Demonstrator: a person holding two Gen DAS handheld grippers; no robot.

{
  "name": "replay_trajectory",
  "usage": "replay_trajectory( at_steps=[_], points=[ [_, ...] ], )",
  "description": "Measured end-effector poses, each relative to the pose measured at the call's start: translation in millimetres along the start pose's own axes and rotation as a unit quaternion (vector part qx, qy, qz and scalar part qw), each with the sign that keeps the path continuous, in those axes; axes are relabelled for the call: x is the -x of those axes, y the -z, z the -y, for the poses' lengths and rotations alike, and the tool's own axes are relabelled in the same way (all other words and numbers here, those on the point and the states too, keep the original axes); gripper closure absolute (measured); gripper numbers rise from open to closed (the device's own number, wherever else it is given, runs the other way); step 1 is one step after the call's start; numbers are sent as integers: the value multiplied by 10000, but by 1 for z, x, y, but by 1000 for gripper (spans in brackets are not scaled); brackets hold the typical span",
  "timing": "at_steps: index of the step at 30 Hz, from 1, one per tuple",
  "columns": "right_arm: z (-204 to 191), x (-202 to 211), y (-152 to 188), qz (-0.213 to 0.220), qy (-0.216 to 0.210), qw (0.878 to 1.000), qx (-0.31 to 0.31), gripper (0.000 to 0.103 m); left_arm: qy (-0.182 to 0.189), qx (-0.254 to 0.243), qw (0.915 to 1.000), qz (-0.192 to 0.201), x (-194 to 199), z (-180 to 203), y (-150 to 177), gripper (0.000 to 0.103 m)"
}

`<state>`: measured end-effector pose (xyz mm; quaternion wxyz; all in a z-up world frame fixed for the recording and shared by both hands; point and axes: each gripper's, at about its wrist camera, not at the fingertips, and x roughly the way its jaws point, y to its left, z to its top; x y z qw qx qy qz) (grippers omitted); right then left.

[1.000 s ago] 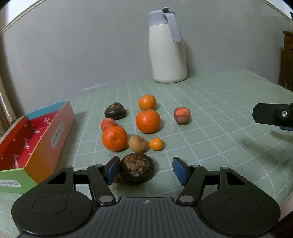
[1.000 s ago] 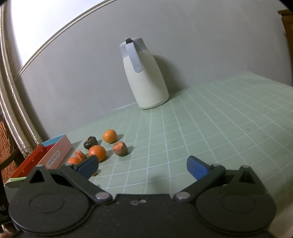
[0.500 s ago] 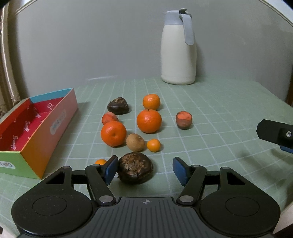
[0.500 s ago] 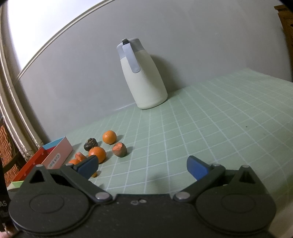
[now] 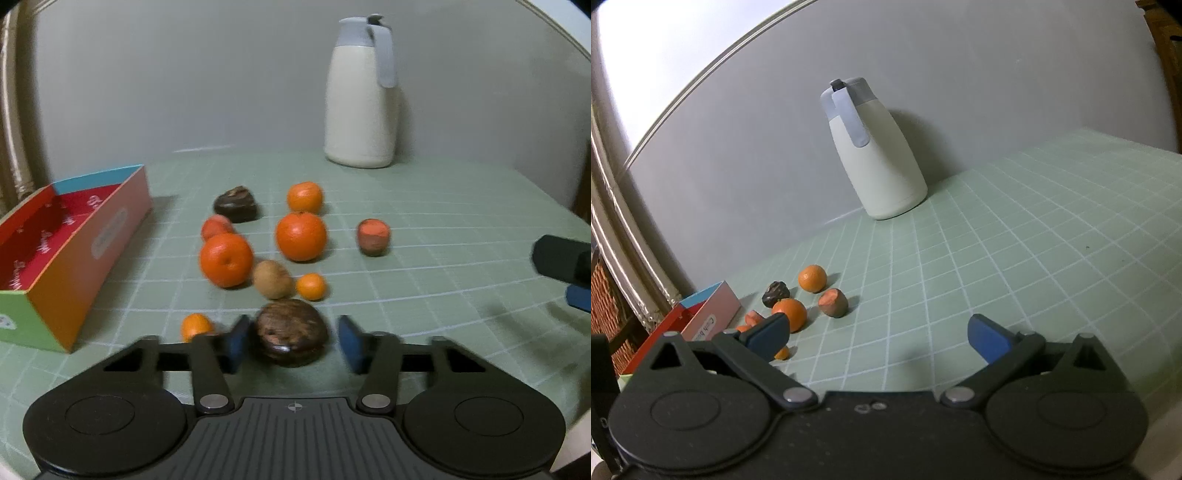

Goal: Organize fruits
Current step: 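Move the left gripper to the dark brown walnut and close on it, then carry the walnut with the left gripper into the red box and release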

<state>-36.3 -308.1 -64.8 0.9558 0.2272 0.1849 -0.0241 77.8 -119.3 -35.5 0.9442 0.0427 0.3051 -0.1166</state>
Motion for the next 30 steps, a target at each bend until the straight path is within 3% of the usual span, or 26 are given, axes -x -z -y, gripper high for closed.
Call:
replay_trajectory(
  at_steps=[13,19,25,30],
  points=[
    [-12,-8,3,-5,443,9981,422,0,-2,31,9999,98,6,-5,1,59],
    [-13,-11,5,-62,404,9981,451,0,-87,83,9996,272,18,-17,-5,59],
    [-25,-18,7,-121,243,9982,539,0,-523,-6,9966,641,36,-46,-18,59],
    [-41,-25,10,-185,18,9976,660,0,-1118,-19,9902,835,41,-87,-28,59]
  ],
)
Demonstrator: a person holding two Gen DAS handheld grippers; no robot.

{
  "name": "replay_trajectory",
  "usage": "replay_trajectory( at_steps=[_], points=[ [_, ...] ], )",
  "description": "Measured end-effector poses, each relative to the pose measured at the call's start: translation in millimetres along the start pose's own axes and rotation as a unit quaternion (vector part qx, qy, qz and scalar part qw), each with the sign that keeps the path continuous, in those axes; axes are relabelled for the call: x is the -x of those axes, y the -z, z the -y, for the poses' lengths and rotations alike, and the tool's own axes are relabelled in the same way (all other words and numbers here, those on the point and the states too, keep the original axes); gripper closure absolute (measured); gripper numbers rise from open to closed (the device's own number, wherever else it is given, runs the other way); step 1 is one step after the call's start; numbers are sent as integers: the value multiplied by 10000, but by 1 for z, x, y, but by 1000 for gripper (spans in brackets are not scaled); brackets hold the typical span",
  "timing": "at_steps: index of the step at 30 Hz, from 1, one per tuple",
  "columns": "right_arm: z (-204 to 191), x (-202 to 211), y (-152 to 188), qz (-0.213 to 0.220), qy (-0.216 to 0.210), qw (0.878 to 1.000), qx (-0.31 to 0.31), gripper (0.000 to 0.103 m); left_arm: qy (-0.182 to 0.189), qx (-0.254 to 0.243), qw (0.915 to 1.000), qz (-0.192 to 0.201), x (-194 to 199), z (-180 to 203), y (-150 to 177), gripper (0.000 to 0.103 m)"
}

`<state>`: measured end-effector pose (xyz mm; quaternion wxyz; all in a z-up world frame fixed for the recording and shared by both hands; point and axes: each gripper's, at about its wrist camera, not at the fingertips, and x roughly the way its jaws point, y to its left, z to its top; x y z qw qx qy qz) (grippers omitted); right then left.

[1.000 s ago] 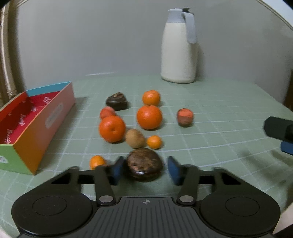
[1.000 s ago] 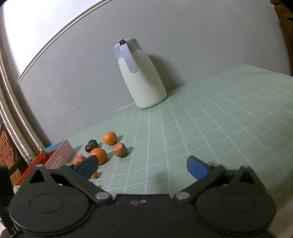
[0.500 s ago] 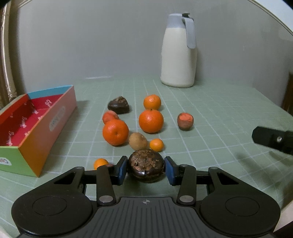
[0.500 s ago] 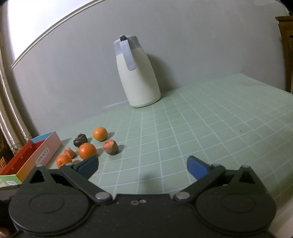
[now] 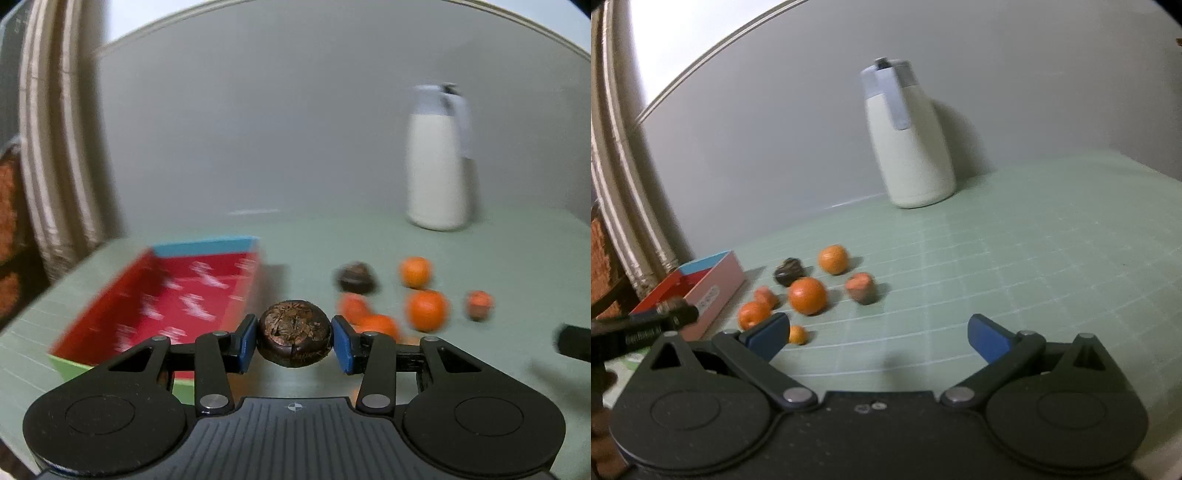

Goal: Organize fruits
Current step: 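Carry the walnut with the left gripper into the red box and release, then grasp the small kumquat with the right gripper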

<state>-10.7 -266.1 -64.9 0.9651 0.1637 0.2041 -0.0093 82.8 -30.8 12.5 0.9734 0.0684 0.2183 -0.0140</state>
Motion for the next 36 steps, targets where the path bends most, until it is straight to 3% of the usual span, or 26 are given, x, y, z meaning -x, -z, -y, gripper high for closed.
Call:
replay_trajectory(
  at_steps=[8,15,20,24,29,33,36],
  points=[
    [-33,-14,3,-118,-339,9988,324,0,-1011,410,9936,-309,-40,-81,-11,59],
    [-66,-27,6,-133,-642,9961,585,0,-1302,852,9836,-916,-71,-118,-3,59],
    [-86,-36,9,-202,-768,9942,728,0,-1467,891,9804,-970,-70,-119,2,59],
    [-88,-44,10,-393,-1091,9920,490,0,-1461,1022,9798,-906,-68,-125,4,55],
    [-94,-51,10,-527,-1031,9921,482,0,-1377,1039,9833,-576,-45,-128,6,50],
    [-96,-55,12,-636,-1119,9908,421,0,-1496,1053,9827,-273,-16,-132,11,31],
    [-104,-54,14,-565,-1195,9895,593,4,-1546,1071,9821,-96,4,-139,17,29]
  ],
)
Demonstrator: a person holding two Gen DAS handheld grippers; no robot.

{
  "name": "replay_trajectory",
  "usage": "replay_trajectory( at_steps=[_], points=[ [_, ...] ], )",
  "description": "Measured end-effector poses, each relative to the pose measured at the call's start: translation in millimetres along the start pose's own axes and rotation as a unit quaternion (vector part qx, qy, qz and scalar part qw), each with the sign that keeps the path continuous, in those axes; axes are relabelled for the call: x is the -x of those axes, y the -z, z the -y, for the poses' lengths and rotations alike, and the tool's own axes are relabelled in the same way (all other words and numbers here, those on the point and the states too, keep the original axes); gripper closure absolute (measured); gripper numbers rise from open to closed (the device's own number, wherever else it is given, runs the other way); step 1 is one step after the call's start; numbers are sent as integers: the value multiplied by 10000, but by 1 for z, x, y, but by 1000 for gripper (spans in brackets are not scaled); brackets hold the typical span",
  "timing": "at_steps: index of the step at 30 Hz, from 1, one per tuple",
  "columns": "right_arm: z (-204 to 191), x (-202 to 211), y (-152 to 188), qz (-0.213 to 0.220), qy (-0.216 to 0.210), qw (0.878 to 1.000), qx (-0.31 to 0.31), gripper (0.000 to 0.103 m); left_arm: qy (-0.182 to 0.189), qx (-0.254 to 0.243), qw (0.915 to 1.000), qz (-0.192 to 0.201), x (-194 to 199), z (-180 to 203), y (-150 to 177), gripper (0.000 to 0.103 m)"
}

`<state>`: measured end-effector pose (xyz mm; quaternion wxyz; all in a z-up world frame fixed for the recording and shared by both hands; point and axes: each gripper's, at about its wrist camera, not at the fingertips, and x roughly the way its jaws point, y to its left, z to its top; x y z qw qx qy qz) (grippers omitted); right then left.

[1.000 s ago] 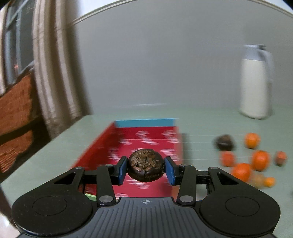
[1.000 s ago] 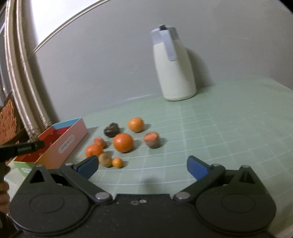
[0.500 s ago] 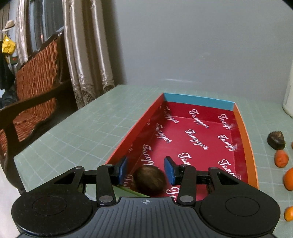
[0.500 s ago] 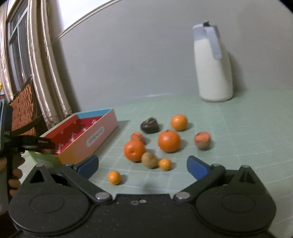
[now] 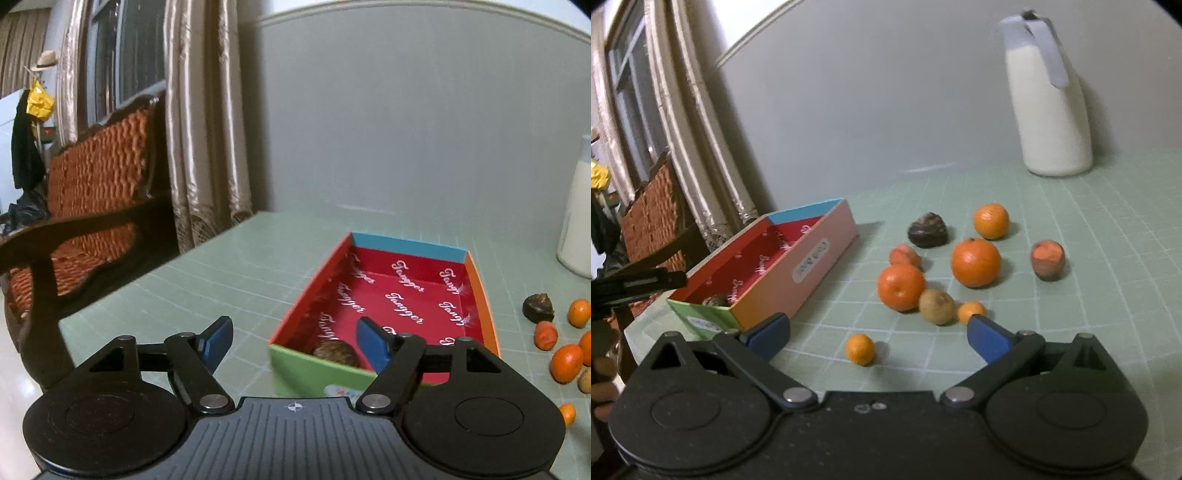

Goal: Organize fruits
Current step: 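Grasp the small kumquat with the right gripper, then carry the kumquat with the right gripper into the red box and release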

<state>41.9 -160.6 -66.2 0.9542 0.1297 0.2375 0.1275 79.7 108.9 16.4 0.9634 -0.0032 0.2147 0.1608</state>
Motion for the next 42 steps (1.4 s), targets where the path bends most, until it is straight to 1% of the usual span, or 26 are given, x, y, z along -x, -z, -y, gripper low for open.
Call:
replay_trajectory(
  at_steps=[1,2,3,4,5,6,8,10,11,12,16,17,18,19,25,27,30,33,36,39,42],
  points=[
    [-3,-1,1,8,-25,10000,80,6,-18,-3,10000,30,4,-4,2,29],
    [-6,-3,1,-15,-39,9999,131,10,-30,-10,10000,55,6,-8,5,29],
    [-9,-6,2,-62,-37,9998,172,19,-41,-13,10000,75,8,-12,8,29],
    [-12,-10,2,-117,-3,9997,234,25,-70,-7,10000,69,8,-16,10,29],
    [-15,-12,3,-158,53,9994,301,36,-103,12,9999,56,8,-19,11,29],
    [-17,-15,4,-183,85,9991,365,43,-126,46,9999,37,7,-23,12,28],
    [-23,-20,5,-213,138,9985,477,44,-183,92,9998,26,6,-30,14,28],
    [-26,-25,7,-271,162,9979,559,49,-258,132,9996,46,6,-37,16,28],
    [-27,-27,8,-300,161,9977,583,58,-275,170,9995,42,6,-41,16,28],
    [-29,-29,9,-311,141,9976,596,66,-294,213,9993,33,6,-44,17,28],
    [-30,-35,12,-434,193,9968,642,70,-422,328,9986,36,4,-56,20,27],
    [-30,-35,13,-423,206,9967,663,73,-443,356,9984,32,4,-59,21,27],
    [-30,-35,14,-410,234,9965,691,79,-463,384,9982,25,4,-62,22,27],
    [-31,-35,14,-392,299,9961,730,83,-483,410,9980,17,3,-64,22,27],
    [-32,-35,16,-333,341,9957,796,84,-625,555,9965,4,3,-78,24,25],
    [-34,-30,12,-236,203,9970,705,84,-669,634,9957,-26,3,-84,25,25],
    [-44,-22,1,-50,28,9968,792,84,-772,783,9939,-52,3,-97,28,24],
    [-61,-21,-15,83,-248,9962,830,84,-848,990,9914,-119,3,-113,30,23],
    [-87,-29,-30,125,-500,9932,1043,84,-894,1238,9881,-175,3,-129,33,22],
    [-114,-46,-38,58,-687,9887,1333,84,-965,1419,9850,-188,3,-142,37,22],
    [-137,-70,-40,-165,-800,9852,1504,84,-1005,1529,9829,-192,2,-152,40,22]
  ],
)
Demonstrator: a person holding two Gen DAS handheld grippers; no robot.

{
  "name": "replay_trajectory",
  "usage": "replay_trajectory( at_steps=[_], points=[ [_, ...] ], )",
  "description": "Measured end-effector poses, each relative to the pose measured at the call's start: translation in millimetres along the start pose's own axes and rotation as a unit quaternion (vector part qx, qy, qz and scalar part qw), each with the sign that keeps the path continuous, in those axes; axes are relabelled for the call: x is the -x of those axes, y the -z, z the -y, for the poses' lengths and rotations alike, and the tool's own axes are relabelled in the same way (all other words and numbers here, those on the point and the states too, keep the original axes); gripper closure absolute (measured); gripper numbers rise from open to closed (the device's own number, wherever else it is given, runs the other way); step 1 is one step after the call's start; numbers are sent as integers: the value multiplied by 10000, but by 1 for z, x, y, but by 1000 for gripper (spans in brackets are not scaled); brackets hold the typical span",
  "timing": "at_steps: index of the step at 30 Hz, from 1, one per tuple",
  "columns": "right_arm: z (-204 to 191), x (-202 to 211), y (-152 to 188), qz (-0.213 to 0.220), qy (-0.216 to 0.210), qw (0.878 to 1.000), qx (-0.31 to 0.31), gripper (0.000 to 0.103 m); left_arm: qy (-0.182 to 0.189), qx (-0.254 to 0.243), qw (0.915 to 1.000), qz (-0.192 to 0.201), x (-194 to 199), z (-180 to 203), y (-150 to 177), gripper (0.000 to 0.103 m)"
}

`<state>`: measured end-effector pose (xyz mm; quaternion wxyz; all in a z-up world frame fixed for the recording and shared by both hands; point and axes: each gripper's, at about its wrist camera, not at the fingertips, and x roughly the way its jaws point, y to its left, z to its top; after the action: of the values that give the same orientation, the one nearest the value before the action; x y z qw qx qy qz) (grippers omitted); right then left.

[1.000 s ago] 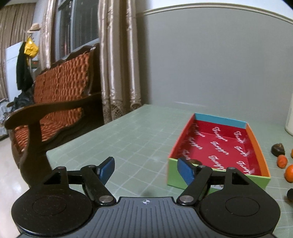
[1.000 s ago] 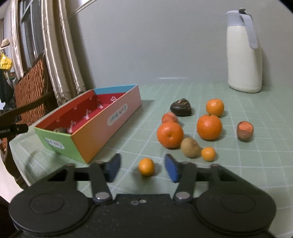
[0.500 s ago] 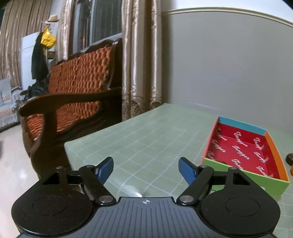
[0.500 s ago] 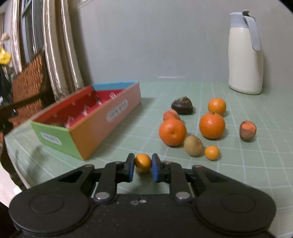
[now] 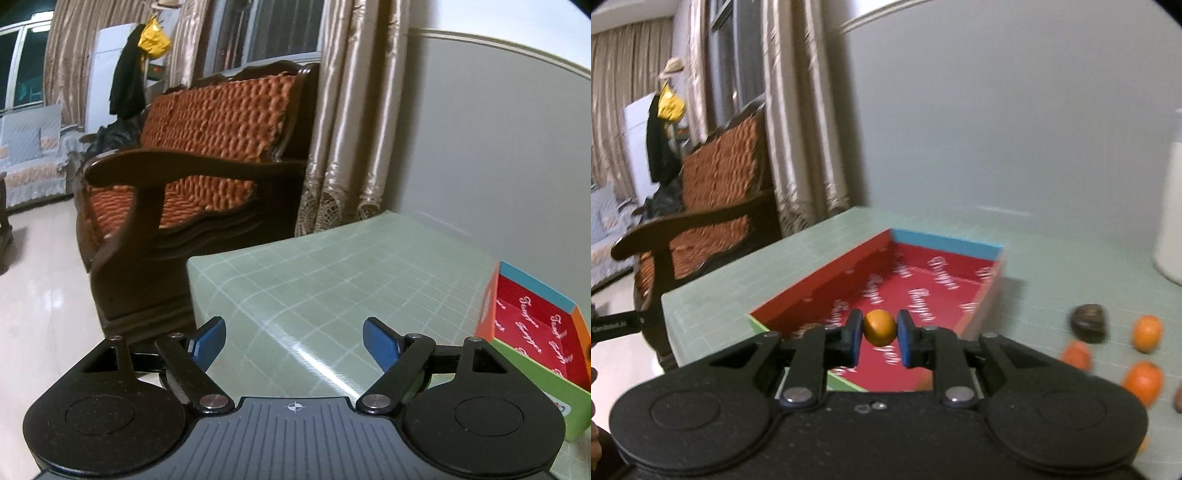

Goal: Organize fruits
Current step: 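Carry the kumquat with the right gripper into the red box and release, then move the left gripper back toward the remaining fruits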

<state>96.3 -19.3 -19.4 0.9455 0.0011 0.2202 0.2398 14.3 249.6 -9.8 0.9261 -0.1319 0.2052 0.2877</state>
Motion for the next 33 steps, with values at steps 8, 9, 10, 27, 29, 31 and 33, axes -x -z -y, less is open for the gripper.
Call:
replay_trajectory(
  at_steps=[8,9,10,27,29,31,33],
  points=[
    [-21,-41,3,-493,36,9986,175,84,4,130,9999,-23,-5,-10,-1,21],
    [-22,-44,3,-543,21,9983,188,83,12,123,9999,-18,-5,-9,-1,21],
    [-22,-43,4,-558,-7,9983,170,81,24,109,9999,-13,-5,-8,-1,21],
    [9,12,5,-16,132,9999,-80,24,120,-436,9990,63,5,31,6,20],
    [13,19,5,44,185,9998,-91,18,145,-556,9983,94,7,38,7,20],
    [18,26,6,105,283,9995,-58,15,177,-686,9974,125,10,45,8,18],
    [23,32,7,147,380,9992,-35,5,214,-831,9962,158,13,55,11,17]
  ],
)
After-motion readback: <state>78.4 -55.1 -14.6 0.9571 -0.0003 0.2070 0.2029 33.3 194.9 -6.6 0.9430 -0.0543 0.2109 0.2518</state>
